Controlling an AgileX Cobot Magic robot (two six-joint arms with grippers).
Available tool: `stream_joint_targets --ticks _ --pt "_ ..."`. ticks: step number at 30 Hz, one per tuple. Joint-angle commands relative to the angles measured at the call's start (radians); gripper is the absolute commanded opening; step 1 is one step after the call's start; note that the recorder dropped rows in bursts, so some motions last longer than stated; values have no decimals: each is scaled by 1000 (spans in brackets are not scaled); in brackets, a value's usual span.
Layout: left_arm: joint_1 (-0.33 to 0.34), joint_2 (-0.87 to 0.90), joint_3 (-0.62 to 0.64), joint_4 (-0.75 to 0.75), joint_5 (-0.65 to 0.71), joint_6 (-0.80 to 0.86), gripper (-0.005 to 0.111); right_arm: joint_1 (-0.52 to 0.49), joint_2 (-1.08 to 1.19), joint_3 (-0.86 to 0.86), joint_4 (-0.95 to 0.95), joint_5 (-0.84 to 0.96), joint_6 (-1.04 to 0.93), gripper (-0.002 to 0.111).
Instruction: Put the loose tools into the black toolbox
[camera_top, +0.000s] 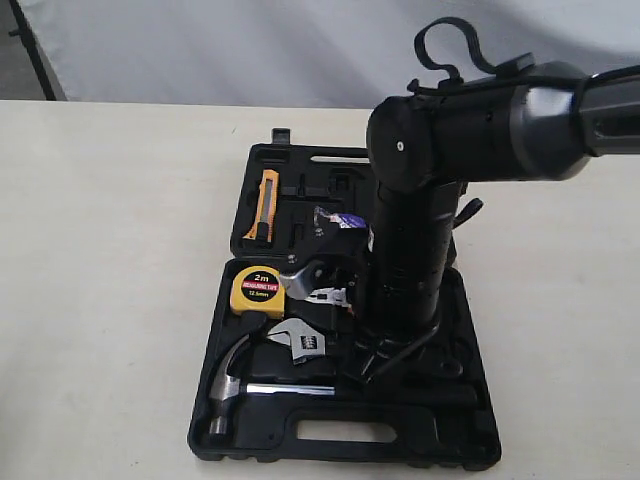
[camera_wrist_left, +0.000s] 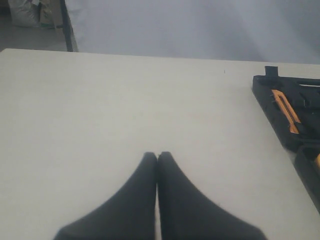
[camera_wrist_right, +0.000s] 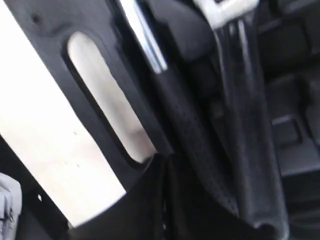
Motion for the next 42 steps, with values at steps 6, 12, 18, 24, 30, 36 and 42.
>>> stream_joint_targets --ticks 6,12,18,24,30,36,42 --pt "3 -8 9 -14 -17 -10 1 -7 18 46 -116 29 77 0" --pt "3 -8 9 -14 -17 -10 1 -7 38 54 -245 20 166 0" --pt "3 -8 9 -14 -17 -10 1 -7 38 54 -293 -33 205 0" --pt "3 -8 9 -14 -17 -10 1 -7 51 54 -313 -90 205 0" --pt "3 -8 9 -14 -17 -10 1 -7 14 -14 -339 -15 269 0" --pt "3 -8 9 -14 -17 -10 1 -7 -20 -56 -248 -154 316 0" --pt "3 -8 9 -14 -17 -10 1 -7 132 27 -238 -269 327 0"
